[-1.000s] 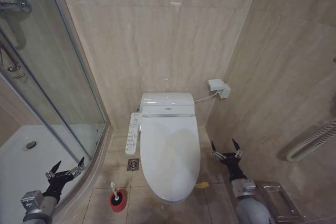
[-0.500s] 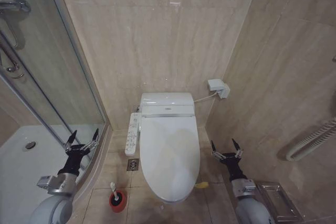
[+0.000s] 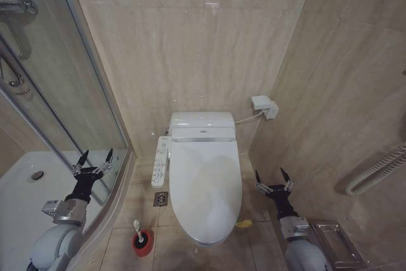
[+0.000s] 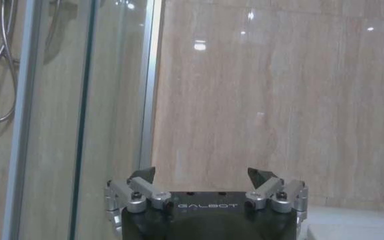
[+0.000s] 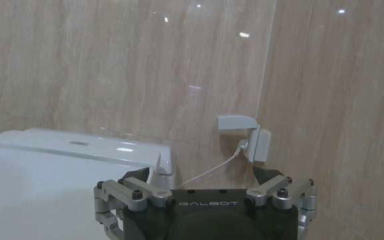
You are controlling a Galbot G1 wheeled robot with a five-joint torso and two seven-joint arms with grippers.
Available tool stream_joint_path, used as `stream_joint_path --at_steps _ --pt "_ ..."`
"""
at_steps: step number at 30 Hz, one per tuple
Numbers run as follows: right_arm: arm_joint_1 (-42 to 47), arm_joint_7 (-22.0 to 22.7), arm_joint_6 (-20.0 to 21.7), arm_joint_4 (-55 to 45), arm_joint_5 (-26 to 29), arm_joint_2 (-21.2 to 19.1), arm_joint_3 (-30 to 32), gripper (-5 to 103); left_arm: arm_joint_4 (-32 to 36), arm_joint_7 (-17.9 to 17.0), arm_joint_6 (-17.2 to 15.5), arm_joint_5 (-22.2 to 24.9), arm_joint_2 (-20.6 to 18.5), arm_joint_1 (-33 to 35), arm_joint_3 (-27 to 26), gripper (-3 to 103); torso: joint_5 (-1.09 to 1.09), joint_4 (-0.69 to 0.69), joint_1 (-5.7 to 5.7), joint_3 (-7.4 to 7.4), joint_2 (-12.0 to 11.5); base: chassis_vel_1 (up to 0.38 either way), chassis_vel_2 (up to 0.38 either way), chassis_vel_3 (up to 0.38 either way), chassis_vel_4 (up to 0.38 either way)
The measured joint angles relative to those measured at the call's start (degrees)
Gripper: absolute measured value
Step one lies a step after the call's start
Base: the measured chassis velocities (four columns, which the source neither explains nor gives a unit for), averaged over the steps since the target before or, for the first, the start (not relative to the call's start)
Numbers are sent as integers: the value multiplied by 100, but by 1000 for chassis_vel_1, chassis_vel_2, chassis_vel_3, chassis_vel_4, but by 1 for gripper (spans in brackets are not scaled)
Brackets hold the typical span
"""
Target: Open the toilet lid, clean the toilet bowl with a toilet brush, close the toilet lid, and flush.
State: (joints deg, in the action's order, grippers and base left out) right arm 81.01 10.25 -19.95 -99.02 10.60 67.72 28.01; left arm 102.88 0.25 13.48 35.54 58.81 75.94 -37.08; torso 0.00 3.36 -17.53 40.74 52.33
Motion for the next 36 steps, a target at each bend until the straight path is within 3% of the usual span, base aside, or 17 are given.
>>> stream_joint_path --at_steps 14,25,26,31,32,36 --pt "0 0 0 0 0 0 0 100 -1083 121 187 423 -345 -944 654 93 0 0 1 0 0 0 0 0 0" --pt "0 0 0 0 0 0 0 100 -1107 114 353 277 -108 -1447 1221 94 1 0 1 0 0 0 0 0 0" --pt "0 0 0 0 0 0 0 100 -1166 106 350 209 -48 -1547 1300 70 1 0 1 0 0 0 0 0 0" --pt "0 0 0 0 0 0 0 100 -1527 105 362 125 -25 -1911 1463 70 1 0 1 0 0 0 0 0 0" --pt "0 0 0 0 0 0 0 100 -1617 107 371 126 -39 -2002 1495 82 0 0 1 0 0 0 0 0 0" --pt "0 0 0 0 0 0 0 100 -1878 112 392 149 -72 -2279 1622 82 1 -1 1 0 0 0 0 0 0"
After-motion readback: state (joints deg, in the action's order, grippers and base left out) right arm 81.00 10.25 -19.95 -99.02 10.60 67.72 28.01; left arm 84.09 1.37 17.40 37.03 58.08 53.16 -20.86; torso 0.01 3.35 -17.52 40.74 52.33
